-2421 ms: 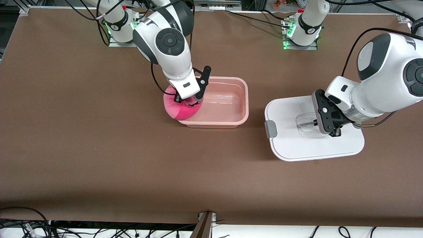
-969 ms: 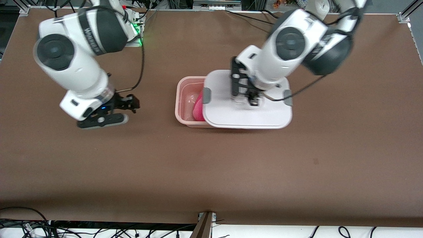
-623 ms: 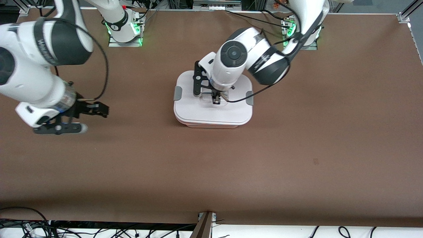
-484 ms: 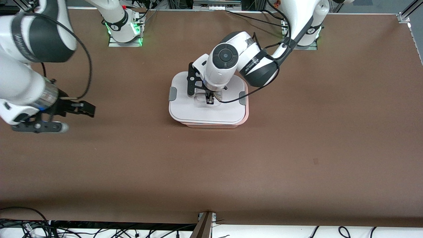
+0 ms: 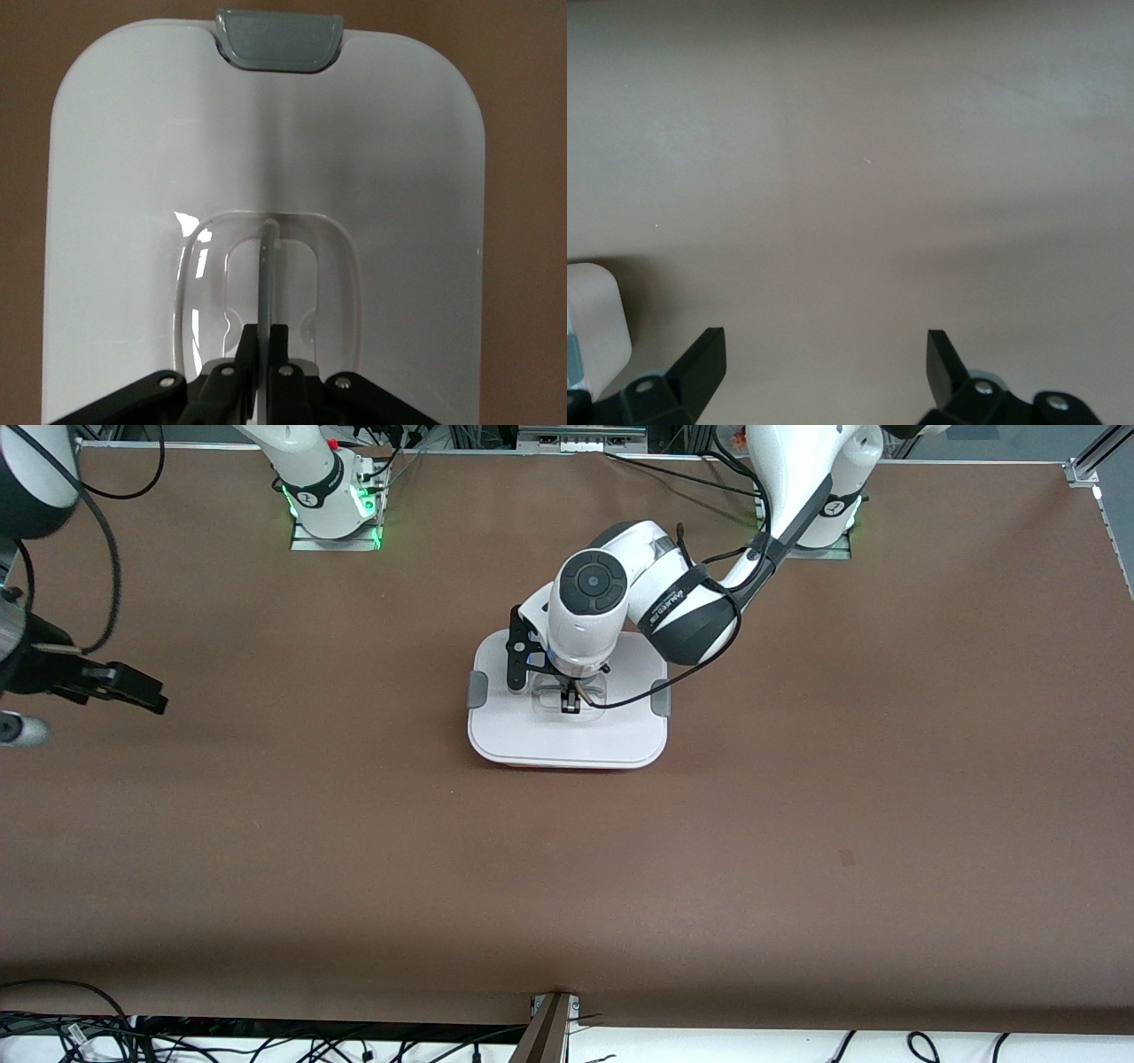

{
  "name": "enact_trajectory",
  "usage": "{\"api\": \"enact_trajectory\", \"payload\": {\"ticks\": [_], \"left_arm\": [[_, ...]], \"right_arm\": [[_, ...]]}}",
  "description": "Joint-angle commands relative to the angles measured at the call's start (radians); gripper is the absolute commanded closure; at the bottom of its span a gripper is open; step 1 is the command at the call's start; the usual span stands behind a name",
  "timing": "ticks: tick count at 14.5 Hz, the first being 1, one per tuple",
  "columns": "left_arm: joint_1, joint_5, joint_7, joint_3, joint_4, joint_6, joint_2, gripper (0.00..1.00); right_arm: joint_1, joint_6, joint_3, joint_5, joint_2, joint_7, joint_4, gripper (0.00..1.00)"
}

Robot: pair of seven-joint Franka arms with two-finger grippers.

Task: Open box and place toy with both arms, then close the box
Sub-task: 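Press the white lid onto the tub with the left gripper and release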

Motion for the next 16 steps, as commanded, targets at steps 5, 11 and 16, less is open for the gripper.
{"api": "enact_trajectory", "payload": {"ticks": [5,11,16], "left_arm": [[-0.033,0.057,-0.059,0.006,-0.020,-0.065,-0.016,1.00],[-0.031,0.058,-0.060,0.009,-0.018,-0.065,-0.005,1.00],[0.002,0.057,-0.059,0.007,-0.007,-0.068,-0.063,0.00]], "right_arm": [[-0.057,-0.057,0.034,0.014,-0.141,-0.003,-0.146,0.00],[-0.087,-0.082,0.092,-0.047,-0.144,-0.048,-0.141,0.00],[-0.084,-0.087,0.086,-0.046,-0.112,-0.093,-0.111,0.00]]}}
